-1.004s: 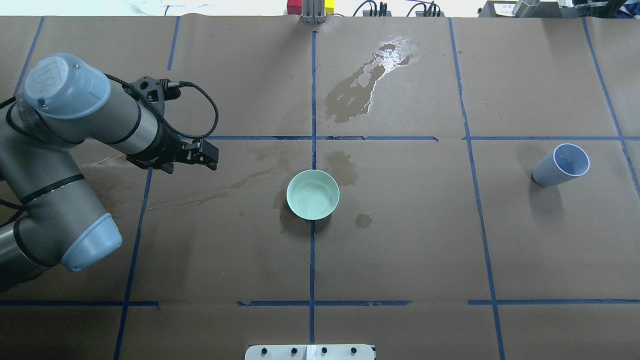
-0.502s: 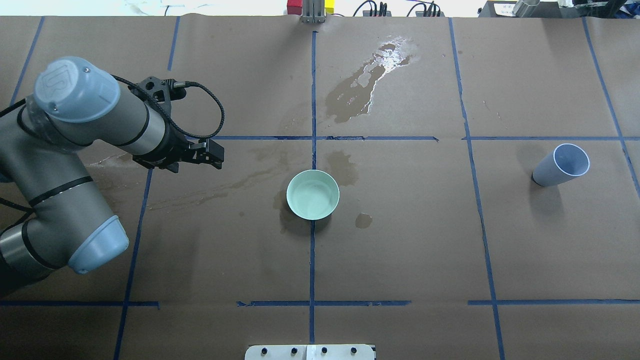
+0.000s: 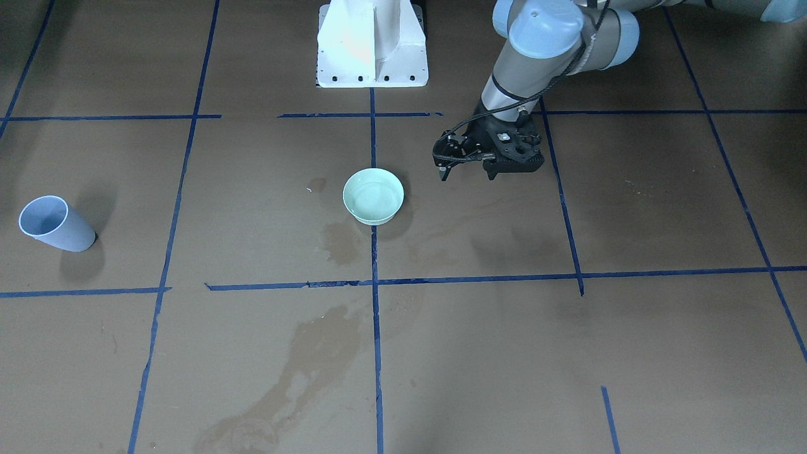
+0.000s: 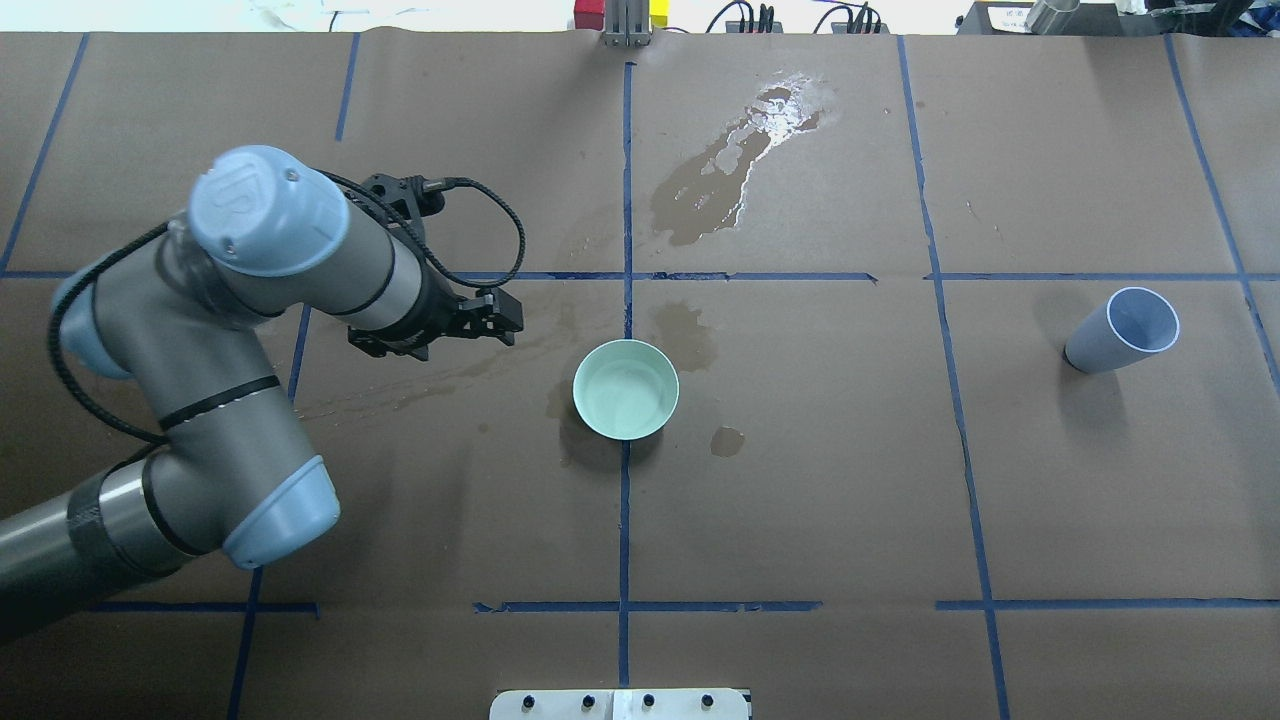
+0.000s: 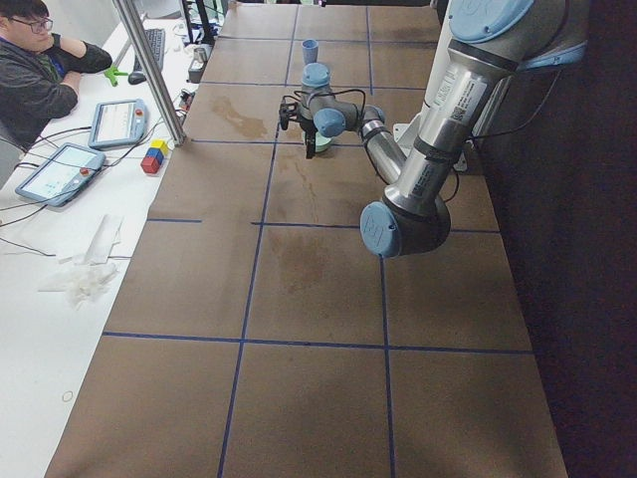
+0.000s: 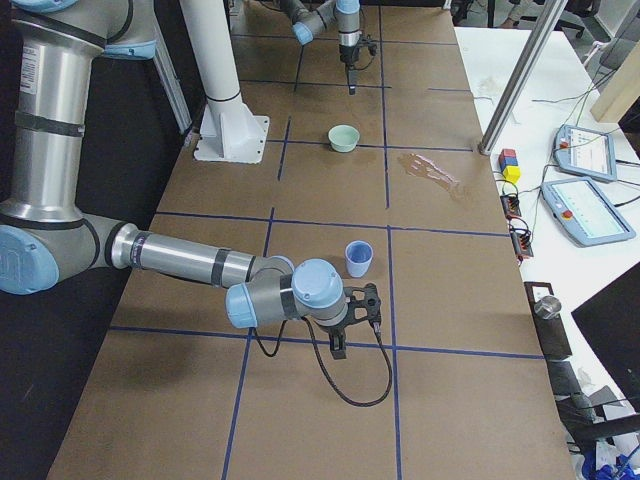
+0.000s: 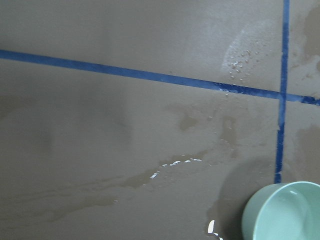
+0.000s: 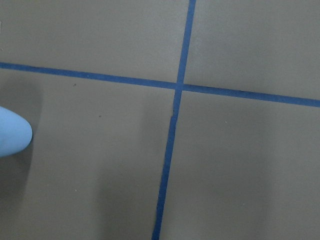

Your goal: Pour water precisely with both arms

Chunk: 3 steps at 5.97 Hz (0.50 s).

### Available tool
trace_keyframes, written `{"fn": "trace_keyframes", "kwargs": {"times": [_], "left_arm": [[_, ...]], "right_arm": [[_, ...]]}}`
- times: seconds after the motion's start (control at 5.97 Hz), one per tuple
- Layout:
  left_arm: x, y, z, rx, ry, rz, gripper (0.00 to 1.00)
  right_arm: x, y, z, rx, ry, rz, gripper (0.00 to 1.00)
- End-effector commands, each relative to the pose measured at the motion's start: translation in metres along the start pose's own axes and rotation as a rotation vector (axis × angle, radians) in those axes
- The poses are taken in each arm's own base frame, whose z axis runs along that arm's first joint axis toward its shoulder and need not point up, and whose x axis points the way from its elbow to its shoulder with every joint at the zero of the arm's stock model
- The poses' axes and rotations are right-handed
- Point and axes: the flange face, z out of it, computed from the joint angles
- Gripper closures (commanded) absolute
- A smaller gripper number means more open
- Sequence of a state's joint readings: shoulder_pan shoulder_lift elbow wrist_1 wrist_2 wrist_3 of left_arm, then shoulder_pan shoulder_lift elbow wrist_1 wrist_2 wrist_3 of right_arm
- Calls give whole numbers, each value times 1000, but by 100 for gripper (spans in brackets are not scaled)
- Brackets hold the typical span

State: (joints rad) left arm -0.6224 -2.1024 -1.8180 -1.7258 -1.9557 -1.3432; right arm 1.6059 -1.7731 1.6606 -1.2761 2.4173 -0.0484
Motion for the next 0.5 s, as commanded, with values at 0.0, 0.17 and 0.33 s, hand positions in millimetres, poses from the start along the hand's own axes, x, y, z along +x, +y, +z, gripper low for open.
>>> {"fn": "trace_keyframes", "kwargs": {"times": [0.0,0.17,0.33], "left_arm": [[39,10,24,10,-5,-68,0],[59,25,42,24,-6,-101,0],[68,37,57,17,-4,-101,0]], "right_arm": [[4,3,-41,-79,56,-33,0],[7,-2,-49,-77,125,-46,0],[7,0,-47,-80,122,-36,0]]}}
